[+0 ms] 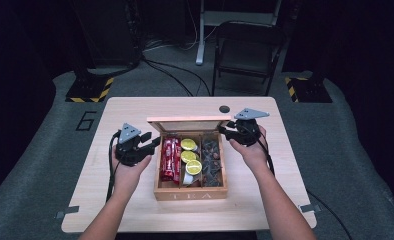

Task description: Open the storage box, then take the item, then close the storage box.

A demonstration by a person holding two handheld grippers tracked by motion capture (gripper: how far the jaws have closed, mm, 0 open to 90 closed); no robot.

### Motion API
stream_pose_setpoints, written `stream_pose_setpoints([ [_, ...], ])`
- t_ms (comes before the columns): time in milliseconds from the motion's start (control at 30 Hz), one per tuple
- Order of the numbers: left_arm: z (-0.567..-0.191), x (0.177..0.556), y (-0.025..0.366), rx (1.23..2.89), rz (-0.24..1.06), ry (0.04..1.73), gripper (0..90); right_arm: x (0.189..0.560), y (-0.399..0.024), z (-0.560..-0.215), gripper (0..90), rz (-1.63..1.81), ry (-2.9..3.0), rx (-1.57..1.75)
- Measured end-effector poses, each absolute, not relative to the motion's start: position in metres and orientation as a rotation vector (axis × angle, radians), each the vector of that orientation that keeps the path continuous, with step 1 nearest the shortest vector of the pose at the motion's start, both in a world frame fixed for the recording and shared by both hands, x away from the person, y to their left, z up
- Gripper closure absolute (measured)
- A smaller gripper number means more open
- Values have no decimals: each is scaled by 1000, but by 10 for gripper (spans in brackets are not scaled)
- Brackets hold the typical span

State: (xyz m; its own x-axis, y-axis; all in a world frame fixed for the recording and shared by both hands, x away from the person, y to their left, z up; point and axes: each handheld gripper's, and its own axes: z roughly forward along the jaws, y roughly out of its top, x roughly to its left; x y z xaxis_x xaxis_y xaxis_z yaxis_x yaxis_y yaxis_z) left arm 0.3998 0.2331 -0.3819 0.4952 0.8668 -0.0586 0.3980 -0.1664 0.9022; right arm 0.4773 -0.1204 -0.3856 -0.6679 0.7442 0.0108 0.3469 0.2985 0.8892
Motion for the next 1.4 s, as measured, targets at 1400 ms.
stream_pose_setpoints([
  [1400,-446,406,197,1854,500,1197,533,478,-121,-385,602,1331,2176,972],
])
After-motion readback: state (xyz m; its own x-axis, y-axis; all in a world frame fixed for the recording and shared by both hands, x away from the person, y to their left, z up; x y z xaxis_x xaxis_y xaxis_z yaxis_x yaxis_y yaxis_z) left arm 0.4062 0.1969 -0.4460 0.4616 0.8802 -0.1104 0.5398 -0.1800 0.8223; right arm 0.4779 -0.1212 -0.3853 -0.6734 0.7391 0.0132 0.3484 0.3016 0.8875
